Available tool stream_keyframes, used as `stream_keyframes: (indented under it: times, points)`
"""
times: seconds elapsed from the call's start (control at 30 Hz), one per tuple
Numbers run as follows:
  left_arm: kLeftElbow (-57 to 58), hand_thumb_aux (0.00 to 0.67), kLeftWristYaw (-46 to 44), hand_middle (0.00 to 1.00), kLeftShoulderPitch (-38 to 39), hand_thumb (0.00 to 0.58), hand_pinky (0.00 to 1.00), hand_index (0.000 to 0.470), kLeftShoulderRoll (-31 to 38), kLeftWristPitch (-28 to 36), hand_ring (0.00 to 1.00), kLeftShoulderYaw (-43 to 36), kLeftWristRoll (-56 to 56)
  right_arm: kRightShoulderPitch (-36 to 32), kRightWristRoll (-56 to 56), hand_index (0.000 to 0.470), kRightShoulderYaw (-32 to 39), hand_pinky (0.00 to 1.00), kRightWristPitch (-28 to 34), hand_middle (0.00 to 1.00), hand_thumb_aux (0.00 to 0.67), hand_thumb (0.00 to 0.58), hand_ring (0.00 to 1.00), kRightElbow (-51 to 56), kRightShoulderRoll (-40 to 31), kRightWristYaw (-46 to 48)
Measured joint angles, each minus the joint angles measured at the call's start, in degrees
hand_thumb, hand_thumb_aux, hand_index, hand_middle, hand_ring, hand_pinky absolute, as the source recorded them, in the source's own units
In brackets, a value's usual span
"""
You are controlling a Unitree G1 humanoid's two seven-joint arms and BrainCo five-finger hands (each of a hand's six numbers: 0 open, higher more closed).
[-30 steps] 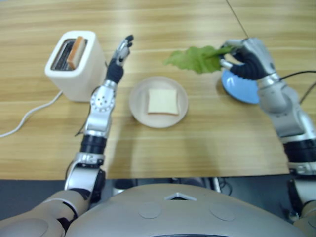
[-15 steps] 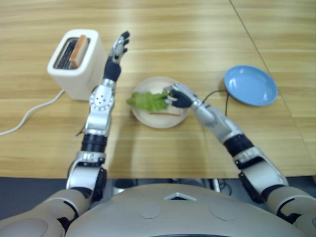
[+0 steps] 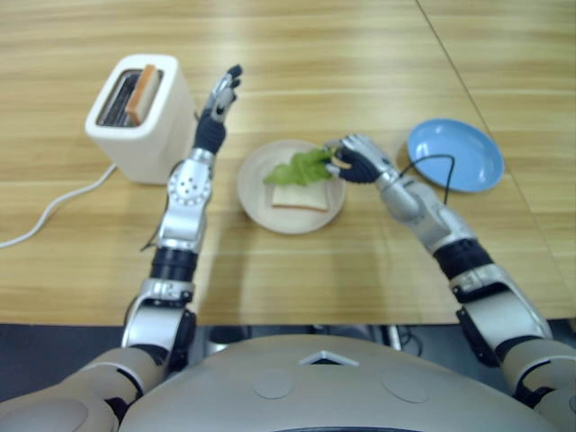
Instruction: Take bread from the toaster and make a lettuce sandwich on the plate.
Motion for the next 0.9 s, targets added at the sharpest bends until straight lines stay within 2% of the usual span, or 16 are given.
stream_keyframes:
  times: [0.2, 0.53, 0.57, 0.6, 0.63, 0.67, 0.7, 0.9]
  points:
    - [0.5, 0.000, 0.0, 0.00, 0.0, 0.000, 0.00, 0.000, 0.0, 0.0, 0.00, -0.2, 0.4, 0.7, 0.0, 0.460, -1.2, 1.00, 1.8, 1.00, 0.670, 0.580, 1.00, -1.4, -1.0, 1.3]
    - [1.2, 0.000, 0.0, 0.00, 0.0, 0.000, 0.00, 0.000, 0.1, 0.0, 0.00, -0.3, 0.5, 0.6, -1.7, 0.460, 1.6, 1.00, 2.3, 1.00, 0.670, 0.580, 1.00, 7.6, 0.3, 4.0]
    - [1.3, 0.000, 0.0, 0.00, 0.0, 0.000, 0.00, 0.000, 0.1, 0.0, 0.00, -0.4, 0.5, 0.6, -2.0, 0.307, 1.7, 0.33, 2.4, 0.33, 0.447, 0.516, 0.33, 7.6, 0.2, 4.0]
    - [1.3, 0.000, 0.0, 0.00, 0.0, 0.000, 0.00, 0.000, 0.1, 0.0, 0.00, -0.4, 0.5, 0.6, -2.5, 0.236, 1.7, 0.00, 2.6, 0.00, 0.344, 0.443, 0.00, 7.6, 0.1, 3.9]
    - [1.3, 0.000, 0.0, 0.00, 0.0, 0.000, 0.00, 0.000, 0.1, 0.0, 0.00, -0.4, 0.5, 0.6, -2.8, 0.164, 1.8, 0.00, 2.8, 0.00, 0.239, 0.340, 0.00, 7.5, -0.1, 3.9]
    - [1.3, 0.000, 0.0, 0.00, -0.1, 0.000, 0.00, 0.000, 0.1, 0.0, 0.00, -0.4, 0.5, 0.6, -3.1, 0.025, 1.9, 0.00, 3.2, 0.00, 0.037, 0.062, 0.00, 7.3, -0.3, 4.1]
    - [1.4, 0.000, 0.0, 0.00, -0.1, 0.000, 0.00, 0.000, 0.1, 0.0, 0.00, -0.4, 0.5, 0.7, -3.2, 0.000, 2.0, 0.00, 3.2, 0.00, 0.000, 0.000, 0.00, 6.8, -0.7, 4.2]
    - [1.8, 0.000, 0.0, 0.00, -0.3, 0.000, 0.00, 0.000, 0.3, 0.0, 0.00, -0.4, 0.5, 3.2, -3.2, 0.000, 1.5, 0.00, 3.6, 0.00, 0.000, 0.000, 0.00, 0.6, -3.1, 5.9]
